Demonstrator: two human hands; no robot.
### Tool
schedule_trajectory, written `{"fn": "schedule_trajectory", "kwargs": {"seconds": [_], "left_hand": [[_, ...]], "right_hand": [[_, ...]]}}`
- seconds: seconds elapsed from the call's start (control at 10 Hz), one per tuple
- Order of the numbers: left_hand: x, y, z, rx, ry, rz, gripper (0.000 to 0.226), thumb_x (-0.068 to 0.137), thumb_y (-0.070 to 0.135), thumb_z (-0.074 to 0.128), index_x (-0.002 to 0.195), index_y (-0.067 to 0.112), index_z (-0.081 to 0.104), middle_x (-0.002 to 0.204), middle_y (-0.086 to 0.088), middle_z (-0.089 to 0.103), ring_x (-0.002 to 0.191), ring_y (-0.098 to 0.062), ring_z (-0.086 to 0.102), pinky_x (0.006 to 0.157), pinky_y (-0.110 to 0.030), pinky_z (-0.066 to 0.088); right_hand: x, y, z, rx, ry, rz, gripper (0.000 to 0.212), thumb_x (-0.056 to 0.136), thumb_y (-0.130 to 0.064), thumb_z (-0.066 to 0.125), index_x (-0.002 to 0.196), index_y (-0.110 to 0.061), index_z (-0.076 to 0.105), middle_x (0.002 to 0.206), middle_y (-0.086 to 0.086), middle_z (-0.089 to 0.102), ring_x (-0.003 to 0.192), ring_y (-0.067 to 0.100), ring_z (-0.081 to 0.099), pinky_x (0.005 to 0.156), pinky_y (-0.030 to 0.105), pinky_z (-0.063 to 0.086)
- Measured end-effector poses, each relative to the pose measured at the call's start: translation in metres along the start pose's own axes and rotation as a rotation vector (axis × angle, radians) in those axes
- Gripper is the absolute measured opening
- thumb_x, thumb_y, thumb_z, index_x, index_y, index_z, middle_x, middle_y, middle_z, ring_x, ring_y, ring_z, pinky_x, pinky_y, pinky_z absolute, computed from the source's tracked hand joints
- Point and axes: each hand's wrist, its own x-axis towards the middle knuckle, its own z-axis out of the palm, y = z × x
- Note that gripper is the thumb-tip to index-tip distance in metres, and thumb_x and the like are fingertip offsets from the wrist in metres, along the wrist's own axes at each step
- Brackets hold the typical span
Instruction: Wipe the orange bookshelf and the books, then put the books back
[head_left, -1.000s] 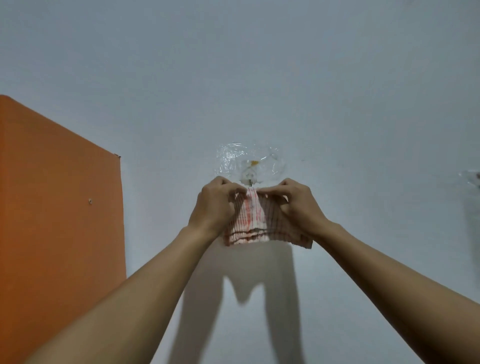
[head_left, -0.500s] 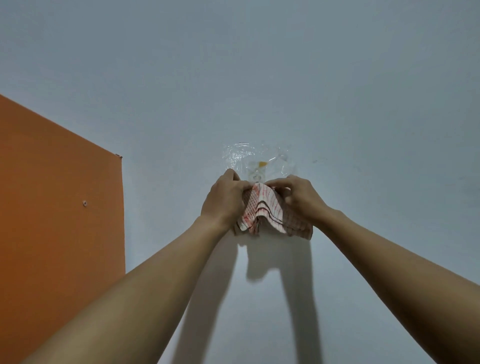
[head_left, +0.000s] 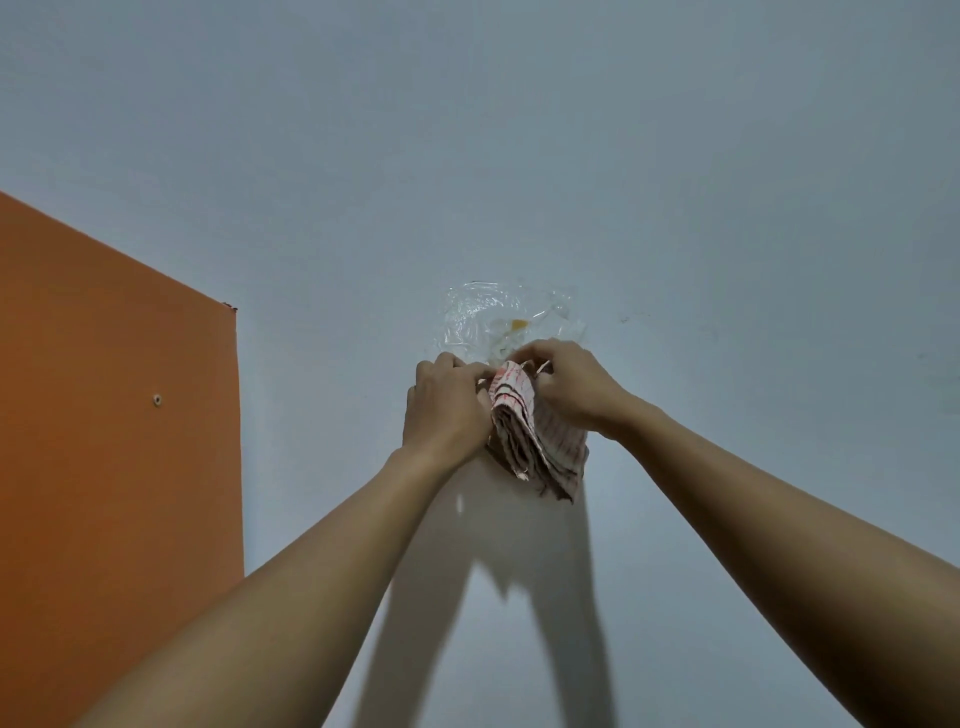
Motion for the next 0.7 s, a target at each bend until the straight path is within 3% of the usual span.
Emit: {"fn": "schedule_trajectory", "kwargs": {"seconds": [0.2, 0.3, 0.4, 0.5, 0.6, 0.7], "left_hand": [[0.003, -0.001, -0.015, -0.065, -0.031, -0.069, 0.043, 0.081, 0.020, 0.042, 0.109, 0.028, 0.073, 0.107, -0.005, 0.073, 0.109, -0.029, 0.062, 0.092, -0.048, 0.051], [0.006, 0.001, -0.023, -0.080, -0.031, -0.105, 0.044, 0.081, 0.022, 0.039, 0.111, 0.026, 0.071, 0.110, -0.004, 0.072, 0.111, -0.026, 0.061, 0.096, -0.046, 0.049], [0.007, -0.002, -0.026, -0.097, -0.042, -0.105, 0.044, 0.081, 0.023, 0.038, 0.112, 0.025, 0.069, 0.109, -0.004, 0.071, 0.111, -0.026, 0.061, 0.098, -0.045, 0.049], [0.008, -0.004, -0.029, -0.106, -0.055, -0.128, 0.040, 0.085, 0.023, 0.041, 0.114, 0.025, 0.068, 0.109, -0.005, 0.070, 0.110, -0.026, 0.061, 0.097, -0.044, 0.049], [0.004, -0.008, -0.028, -0.129, -0.047, -0.163, 0.034, 0.090, 0.021, 0.045, 0.116, 0.023, 0.066, 0.110, -0.006, 0.069, 0.108, -0.026, 0.061, 0.095, -0.039, 0.050], [-0.001, -0.009, -0.035, -0.200, 0.047, -0.367, 0.033, 0.087, 0.016, 0.045, 0.113, 0.024, 0.065, 0.111, 0.002, 0.063, 0.104, -0.023, 0.057, 0.087, -0.033, 0.046]], "right_hand": [[0.000, -0.009, -0.009, 0.263, -0.113, 0.149, 0.038, 0.089, 0.010, 0.042, 0.112, -0.003, 0.069, 0.097, 0.011, 0.068, 0.078, 0.015, 0.059, 0.061, 0.021, 0.044], [0.003, -0.008, -0.006, 0.239, -0.025, 0.147, 0.036, 0.093, 0.004, 0.042, 0.115, -0.007, 0.069, 0.091, 0.000, 0.063, 0.078, 0.007, 0.055, 0.062, 0.018, 0.040], [0.004, -0.003, -0.003, 0.246, 0.019, 0.135, 0.033, 0.096, -0.001, 0.046, 0.119, -0.008, 0.069, 0.100, 0.003, 0.063, 0.086, 0.009, 0.056, 0.068, 0.019, 0.041], [0.002, -0.003, -0.003, 0.249, 0.029, 0.141, 0.034, 0.096, -0.003, 0.047, 0.121, -0.009, 0.068, 0.114, 0.008, 0.065, 0.106, 0.019, 0.059, 0.083, 0.026, 0.043], [0.001, -0.001, -0.003, 0.242, 0.036, 0.146, 0.037, 0.094, -0.004, 0.047, 0.125, -0.009, 0.066, 0.118, 0.008, 0.064, 0.110, 0.021, 0.059, 0.086, 0.029, 0.045], [-0.002, 0.003, -0.002, 0.240, 0.107, 0.185, 0.032, 0.095, -0.011, 0.048, 0.121, -0.009, 0.067, 0.114, 0.003, 0.064, 0.106, 0.018, 0.059, 0.090, 0.032, 0.048]]}}
